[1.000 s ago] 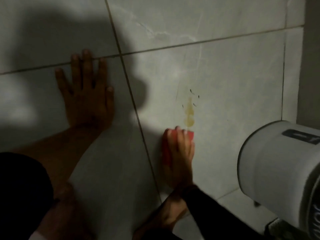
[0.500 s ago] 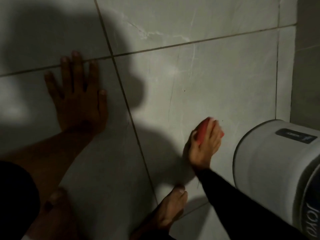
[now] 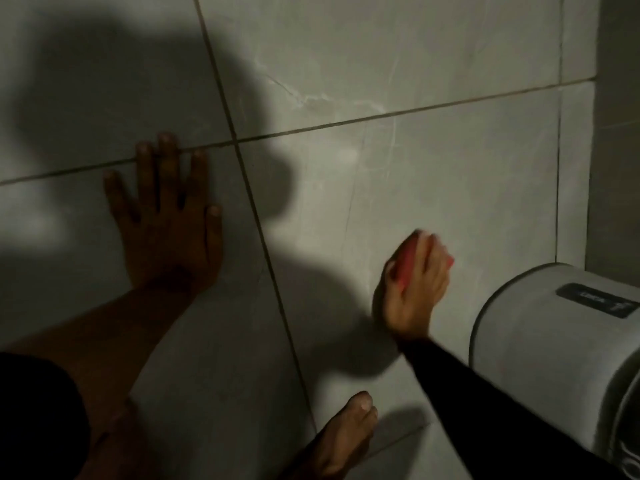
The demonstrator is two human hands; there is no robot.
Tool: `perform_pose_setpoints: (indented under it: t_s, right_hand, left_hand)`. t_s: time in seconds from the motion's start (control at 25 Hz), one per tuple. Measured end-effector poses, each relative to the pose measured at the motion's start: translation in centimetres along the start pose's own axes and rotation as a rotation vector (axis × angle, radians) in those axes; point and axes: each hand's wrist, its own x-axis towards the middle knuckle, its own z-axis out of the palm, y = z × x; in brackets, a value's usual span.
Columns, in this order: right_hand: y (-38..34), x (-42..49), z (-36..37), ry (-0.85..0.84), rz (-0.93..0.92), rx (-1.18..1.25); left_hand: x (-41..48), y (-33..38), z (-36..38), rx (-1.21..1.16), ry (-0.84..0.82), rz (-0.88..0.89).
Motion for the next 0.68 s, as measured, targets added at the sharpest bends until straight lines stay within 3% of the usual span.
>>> perform_pose_setpoints:
  t_s: [0.08, 0.16, 0.24, 0.32, 0.4, 0.48, 0.56, 0.68]
  right_hand:
    - [-4.2, 9.4, -1.0, 0.174, 0.059, 0.036]
    - [-9.5, 12.9, -0.1, 0.238, -0.166, -0.008]
    - [-11.4, 8.8, 2.8, 0.202, -0.411, -0.092]
    - [-8.6, 1.4, 4.1, 0.042, -0.513, -0.186]
    - [-3.9, -0.5, 2.7, -0.036, -0.425, -0.148]
    - [-2.6, 4.9, 0.1, 0.074, -0.22, -0.029]
    - [-6.3, 13.3, -2.1, 0.185, -0.065, 0.036]
    - [-16.6, 18.1, -0.9, 0.217, -0.396, -0.041]
  left_hand:
    - [0.1, 0.0, 0.1, 0.004, 0.01, 0.006]
    - [0.1, -0.1, 0.3, -0.001, 0.014, 0.013]
    - [0.0, 0.0, 0.1, -0.015, 0.026, 0.012]
    - [-0.1, -0.1, 0.0, -0.021, 0.026, 0.013]
    - [-0.1, -0.1, -0.1, -0.016, 0.031, 0.022]
    - [-0.2, -0.3, -0.1, 0.001, 0.03, 0.023]
    - [-0.1, -0.1, -0.1, -0.004, 0.024, 0.023]
    - [0.0, 0.0, 0.0, 0.006, 0.035, 0.023]
